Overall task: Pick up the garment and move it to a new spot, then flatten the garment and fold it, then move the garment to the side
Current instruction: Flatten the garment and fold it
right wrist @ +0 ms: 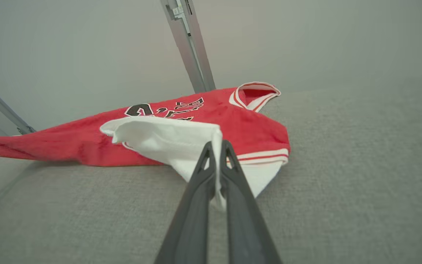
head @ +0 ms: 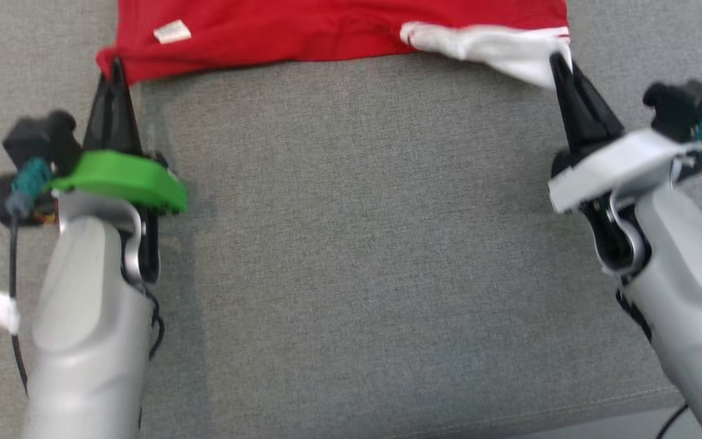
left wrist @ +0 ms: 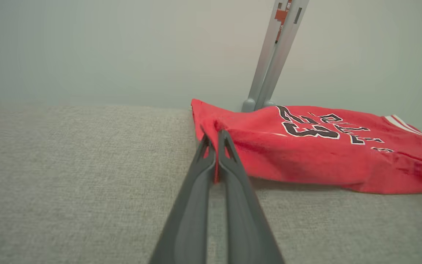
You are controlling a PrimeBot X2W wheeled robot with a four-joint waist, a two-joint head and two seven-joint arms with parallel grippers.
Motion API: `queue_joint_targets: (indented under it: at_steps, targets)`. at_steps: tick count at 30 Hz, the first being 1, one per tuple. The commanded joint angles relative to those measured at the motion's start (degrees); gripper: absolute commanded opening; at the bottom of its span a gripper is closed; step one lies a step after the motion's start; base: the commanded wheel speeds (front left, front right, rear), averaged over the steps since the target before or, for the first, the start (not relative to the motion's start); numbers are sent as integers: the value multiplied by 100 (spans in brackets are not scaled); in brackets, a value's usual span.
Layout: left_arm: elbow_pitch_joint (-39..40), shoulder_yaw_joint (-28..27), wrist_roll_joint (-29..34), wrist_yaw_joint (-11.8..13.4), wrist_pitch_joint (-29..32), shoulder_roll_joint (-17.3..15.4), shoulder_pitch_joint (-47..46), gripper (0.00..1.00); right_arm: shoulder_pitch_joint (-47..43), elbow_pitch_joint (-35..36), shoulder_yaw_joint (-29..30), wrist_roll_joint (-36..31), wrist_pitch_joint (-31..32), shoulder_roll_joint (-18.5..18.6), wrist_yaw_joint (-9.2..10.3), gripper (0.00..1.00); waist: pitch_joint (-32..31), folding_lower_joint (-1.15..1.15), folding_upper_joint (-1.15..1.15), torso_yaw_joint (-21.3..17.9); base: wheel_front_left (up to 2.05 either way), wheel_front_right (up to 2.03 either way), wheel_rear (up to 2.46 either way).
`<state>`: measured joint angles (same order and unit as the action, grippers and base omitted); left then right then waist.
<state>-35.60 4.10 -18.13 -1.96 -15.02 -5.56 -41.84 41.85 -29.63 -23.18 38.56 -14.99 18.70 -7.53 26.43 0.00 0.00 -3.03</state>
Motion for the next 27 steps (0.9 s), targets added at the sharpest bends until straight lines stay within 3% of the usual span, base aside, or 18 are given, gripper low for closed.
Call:
queue_joint_targets:
  at_steps: [1,6,11,17,23,27]
  targets:
    - [276,-56,120,-23,-18,16,394,0,-422,321,200,-72,-23,54,8,0,-203,0,0,6,0,0,0]
    - [1404,-258,433,-79,-18,6,1892,0,-2243,1645,924,-408,-24,21,8,0,-555,0,0,-28,0,0,0]
    - [2426,-350,556,47,-19,18,3128,0,-3717,2718,1510,-746,8,-81,8,0,-939,0,0,-40,0,0,0]
    - [3737,-311,571,274,455,41,4314,0,-5070,4046,2093,-1110,692,-369,8,0,-1274,0,0,-16,0,0,0]
    - [4610,-242,505,366,1021,6,4960,0,-5685,4978,2353,-1362,1366,-555,8,0,-1452,0,0,-9,0,0,0]
    - [4573,-160,383,245,1423,-82,4902,0,-5460,5008,2441,-1366,1566,-549,7,0,-1438,0,0,7,0,0,0]
